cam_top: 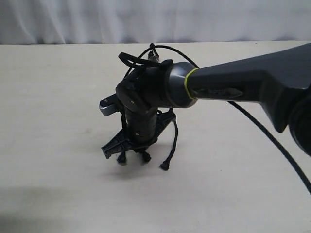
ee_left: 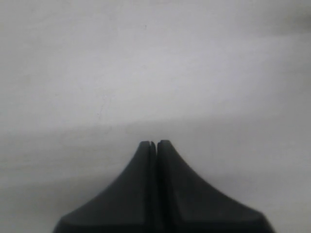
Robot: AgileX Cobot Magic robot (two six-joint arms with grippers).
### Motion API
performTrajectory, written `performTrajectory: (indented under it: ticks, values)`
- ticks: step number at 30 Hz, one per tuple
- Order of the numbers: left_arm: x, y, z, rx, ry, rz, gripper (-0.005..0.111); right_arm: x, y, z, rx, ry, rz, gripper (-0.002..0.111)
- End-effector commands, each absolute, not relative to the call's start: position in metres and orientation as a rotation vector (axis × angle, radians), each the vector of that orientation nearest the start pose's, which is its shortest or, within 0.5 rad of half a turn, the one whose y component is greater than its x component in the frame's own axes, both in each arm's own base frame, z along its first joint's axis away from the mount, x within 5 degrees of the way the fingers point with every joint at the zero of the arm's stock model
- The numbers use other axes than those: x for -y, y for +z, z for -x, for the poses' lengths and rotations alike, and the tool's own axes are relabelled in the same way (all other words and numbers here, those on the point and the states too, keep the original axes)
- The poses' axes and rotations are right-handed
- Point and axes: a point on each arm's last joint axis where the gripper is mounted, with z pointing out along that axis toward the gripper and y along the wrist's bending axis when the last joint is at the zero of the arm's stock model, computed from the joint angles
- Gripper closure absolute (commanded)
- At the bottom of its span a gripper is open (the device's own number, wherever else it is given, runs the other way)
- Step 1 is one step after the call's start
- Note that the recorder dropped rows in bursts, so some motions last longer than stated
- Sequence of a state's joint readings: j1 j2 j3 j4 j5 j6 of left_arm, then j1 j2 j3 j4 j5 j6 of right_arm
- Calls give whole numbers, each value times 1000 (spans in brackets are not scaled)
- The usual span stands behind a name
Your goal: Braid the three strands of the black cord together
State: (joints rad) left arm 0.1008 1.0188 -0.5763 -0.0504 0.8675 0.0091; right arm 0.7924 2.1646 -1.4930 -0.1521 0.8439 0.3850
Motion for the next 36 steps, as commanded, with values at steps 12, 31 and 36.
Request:
performTrajectory:
  ticks: [12, 31, 36]
  values:
    - [-11, 235, -162, -2735, -48, 164, 107, -333, 138, -321, -2745, 417, 499, 103]
    - [-11, 236, -163, -2731, -54, 166, 107, -311, 141, -316, -2851, 94, 556, 71]
    - [-10, 236, -163, -2725, -58, 169, 107, -315, 129, -320, -2839, 128, 490, 71]
